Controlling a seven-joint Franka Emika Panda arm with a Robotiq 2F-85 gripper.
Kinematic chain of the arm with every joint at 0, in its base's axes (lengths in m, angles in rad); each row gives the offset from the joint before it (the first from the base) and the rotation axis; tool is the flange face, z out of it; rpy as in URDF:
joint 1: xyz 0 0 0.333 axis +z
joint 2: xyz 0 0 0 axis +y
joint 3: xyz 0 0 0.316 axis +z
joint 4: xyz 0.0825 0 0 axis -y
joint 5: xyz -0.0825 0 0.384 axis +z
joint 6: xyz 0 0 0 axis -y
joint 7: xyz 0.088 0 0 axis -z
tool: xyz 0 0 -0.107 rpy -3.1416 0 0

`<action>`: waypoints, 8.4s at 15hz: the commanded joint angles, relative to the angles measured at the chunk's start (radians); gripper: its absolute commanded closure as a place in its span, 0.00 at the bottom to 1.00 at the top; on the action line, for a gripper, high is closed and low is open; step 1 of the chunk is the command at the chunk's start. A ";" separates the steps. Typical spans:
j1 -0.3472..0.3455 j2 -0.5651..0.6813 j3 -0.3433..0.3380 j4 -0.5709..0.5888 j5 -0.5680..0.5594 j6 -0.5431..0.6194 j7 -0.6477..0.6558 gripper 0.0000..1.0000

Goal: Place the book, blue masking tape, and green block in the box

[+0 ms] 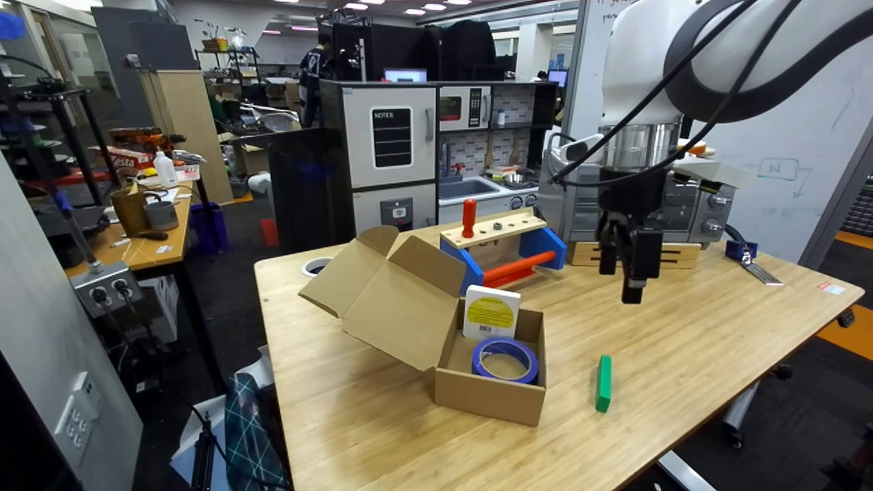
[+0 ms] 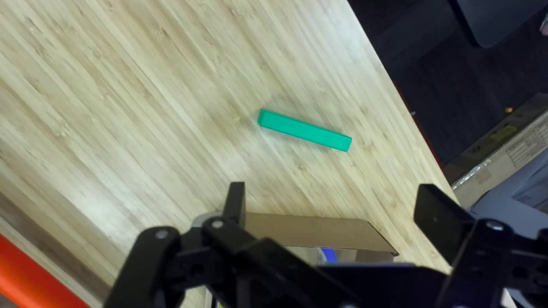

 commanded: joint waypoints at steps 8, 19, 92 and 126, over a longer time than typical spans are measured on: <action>0.015 -0.044 0.030 -0.049 0.066 0.045 -0.459 0.00; 0.015 -0.030 0.010 -0.068 0.040 0.006 -0.888 0.00; -0.101 0.341 0.048 0.019 0.196 0.075 -1.254 0.59; 0.044 0.191 0.074 0.177 0.055 0.098 -1.144 0.96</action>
